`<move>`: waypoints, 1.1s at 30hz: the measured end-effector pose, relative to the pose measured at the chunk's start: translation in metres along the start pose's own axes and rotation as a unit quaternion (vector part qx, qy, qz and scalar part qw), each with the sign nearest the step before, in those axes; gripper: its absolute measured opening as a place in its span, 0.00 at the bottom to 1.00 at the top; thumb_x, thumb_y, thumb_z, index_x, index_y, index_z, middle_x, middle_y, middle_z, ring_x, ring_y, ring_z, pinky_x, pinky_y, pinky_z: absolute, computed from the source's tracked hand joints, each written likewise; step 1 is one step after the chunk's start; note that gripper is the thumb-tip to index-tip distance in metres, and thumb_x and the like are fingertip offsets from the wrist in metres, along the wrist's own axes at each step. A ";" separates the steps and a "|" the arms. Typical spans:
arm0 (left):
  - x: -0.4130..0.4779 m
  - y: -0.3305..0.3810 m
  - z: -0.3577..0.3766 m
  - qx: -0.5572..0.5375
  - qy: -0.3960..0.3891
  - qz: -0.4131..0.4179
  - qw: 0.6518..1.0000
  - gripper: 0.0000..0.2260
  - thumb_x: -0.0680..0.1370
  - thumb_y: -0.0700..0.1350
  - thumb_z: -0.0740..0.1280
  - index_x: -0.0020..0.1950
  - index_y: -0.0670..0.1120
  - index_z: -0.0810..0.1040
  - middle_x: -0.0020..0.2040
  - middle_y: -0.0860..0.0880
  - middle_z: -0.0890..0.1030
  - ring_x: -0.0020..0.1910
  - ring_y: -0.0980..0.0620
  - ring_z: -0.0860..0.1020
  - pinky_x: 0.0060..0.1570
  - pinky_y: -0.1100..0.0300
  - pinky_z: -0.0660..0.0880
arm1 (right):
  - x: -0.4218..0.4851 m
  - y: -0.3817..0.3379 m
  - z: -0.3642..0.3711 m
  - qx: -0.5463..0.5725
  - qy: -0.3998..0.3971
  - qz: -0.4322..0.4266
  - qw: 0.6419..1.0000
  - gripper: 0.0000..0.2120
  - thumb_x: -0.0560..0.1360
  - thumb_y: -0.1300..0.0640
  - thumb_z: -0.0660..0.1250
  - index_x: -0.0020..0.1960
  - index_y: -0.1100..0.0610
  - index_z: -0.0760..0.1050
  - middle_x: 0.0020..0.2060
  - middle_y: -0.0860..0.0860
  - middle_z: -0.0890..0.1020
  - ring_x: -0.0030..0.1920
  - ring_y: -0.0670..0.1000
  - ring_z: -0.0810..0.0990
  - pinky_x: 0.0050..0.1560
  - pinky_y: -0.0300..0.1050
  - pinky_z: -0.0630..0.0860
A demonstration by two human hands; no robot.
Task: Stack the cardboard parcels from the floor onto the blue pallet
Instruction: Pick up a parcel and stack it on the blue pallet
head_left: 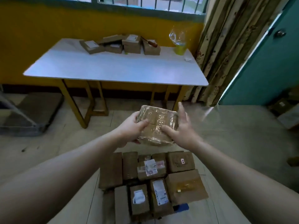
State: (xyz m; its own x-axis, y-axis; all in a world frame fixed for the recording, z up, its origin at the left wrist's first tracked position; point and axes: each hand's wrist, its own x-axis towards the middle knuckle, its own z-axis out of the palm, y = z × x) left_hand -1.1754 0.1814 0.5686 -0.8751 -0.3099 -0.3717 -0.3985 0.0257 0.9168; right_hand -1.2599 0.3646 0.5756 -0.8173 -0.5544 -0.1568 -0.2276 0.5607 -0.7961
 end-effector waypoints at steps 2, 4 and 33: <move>0.011 -0.017 0.012 0.022 0.019 -0.036 0.999 0.12 0.78 0.52 0.64 0.58 0.62 0.65 0.50 0.50 0.79 0.40 0.50 0.84 0.37 0.48 0.81 | 0.009 0.024 0.005 -0.111 -0.053 -0.051 0.991 0.52 0.66 0.40 0.74 0.75 0.36 0.39 0.76 0.42 0.42 0.74 0.53 0.55 0.69 0.59 0.66; 0.024 -0.034 0.022 0.034 0.030 -0.059 0.997 0.10 0.78 0.52 0.63 0.58 0.60 0.67 0.50 0.49 0.80 0.41 0.49 0.84 0.39 0.46 0.81 | 0.020 0.051 0.015 -0.220 -0.111 -0.075 0.966 0.53 0.64 0.35 0.73 0.75 0.36 0.38 0.75 0.41 0.34 0.76 0.55 0.49 0.70 0.59 0.62; 0.010 -0.456 0.032 0.386 -0.005 -0.127 0.914 0.27 0.77 0.50 0.66 0.74 0.53 0.61 0.76 0.49 0.59 0.74 0.50 0.57 0.70 0.51 0.58 | -0.055 0.299 0.325 -0.305 -0.175 0.141 0.925 0.55 0.59 0.30 0.68 0.74 0.39 0.37 0.74 0.58 0.53 0.72 0.61 0.55 0.67 0.60 0.61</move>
State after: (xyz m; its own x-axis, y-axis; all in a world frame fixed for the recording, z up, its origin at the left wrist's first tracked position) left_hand -1.0110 0.1969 0.1427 -0.7278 -0.3904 -0.5639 -0.6611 0.6179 0.4255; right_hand -1.1112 0.3630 0.1562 -0.6930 -0.4383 -0.5724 -0.3751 0.8973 -0.2328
